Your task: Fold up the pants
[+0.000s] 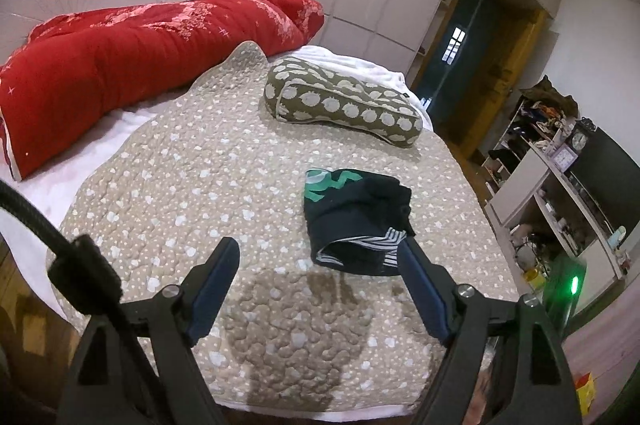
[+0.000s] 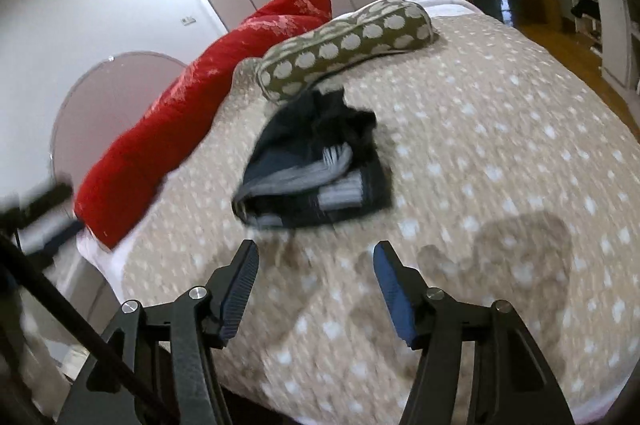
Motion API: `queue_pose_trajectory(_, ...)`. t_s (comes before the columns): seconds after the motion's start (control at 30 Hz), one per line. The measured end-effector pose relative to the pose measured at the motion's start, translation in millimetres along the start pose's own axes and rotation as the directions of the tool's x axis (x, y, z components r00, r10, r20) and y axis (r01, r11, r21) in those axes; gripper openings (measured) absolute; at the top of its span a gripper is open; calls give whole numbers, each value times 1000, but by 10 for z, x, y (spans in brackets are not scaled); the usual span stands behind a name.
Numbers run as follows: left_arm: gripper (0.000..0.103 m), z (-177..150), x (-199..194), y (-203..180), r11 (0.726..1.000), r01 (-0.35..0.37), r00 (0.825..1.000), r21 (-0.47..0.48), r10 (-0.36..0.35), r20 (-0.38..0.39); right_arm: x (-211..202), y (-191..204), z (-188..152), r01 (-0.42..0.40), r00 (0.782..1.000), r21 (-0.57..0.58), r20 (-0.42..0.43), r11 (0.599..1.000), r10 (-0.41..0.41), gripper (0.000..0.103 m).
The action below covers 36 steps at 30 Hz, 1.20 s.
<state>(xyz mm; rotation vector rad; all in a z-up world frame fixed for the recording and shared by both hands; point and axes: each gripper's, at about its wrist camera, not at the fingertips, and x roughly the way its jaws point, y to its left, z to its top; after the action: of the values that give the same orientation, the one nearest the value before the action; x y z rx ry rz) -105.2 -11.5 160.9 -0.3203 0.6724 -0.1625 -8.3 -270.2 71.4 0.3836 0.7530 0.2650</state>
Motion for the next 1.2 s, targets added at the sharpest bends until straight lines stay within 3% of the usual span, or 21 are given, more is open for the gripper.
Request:
queue_pose_trajectory(0.27,80,34,-24,313,997,-68,997,-23,69,38,767,219,880,10,1000,-11,-18,1000,-10,66)
queue_pose_trajectory(0.37,80,74,-36,418,995,-102,993,-20,103,53,1246,21,1020,65,995,76,-87,995,-58,68)
queue_pose_trajectory(0.47,82,114,-46,484,989,-147,986,-10,147,72,1568,-208,1022,147,975,120,-182,982,-124,68)
queue_pose_trajectory(0.57,85,176,-64,503,979,-206,974,4,204,101,1464,-322,1005,111,981,169,-174,979,-81,68)
queue_pose_trajectory(0.67,87,231,-126,460,954,-298,941,25,289,177,1072,-300,935,71,993,164,-107,984,-53,70)
queue_pose_trajectory(0.77,92,266,-159,360,927,-374,902,29,356,243,741,-268,778,93,994,122,-68,988,-85,73)
queue_pose_trajectory(0.83,96,258,-144,284,926,-375,897,39,352,266,574,-259,612,126,991,80,-58,989,-122,74)
queue_pose_trajectory(0.9,97,223,-73,175,938,-341,904,61,310,294,462,-275,471,160,986,56,-47,985,-158,74)
queue_pose_trajectory(0.97,97,228,52,67,946,-315,921,71,287,264,402,-311,354,189,981,50,-53,981,-186,74)
queue_pose_trajectory(1.07,97,226,339,-129,968,-231,968,95,218,127,386,-432,236,210,975,50,-89,976,-205,74)
queue_pose_trajectory(1.2,97,111,709,-365,967,-220,974,129,225,-24,345,-581,108,255,963,29,-101,967,-250,74)
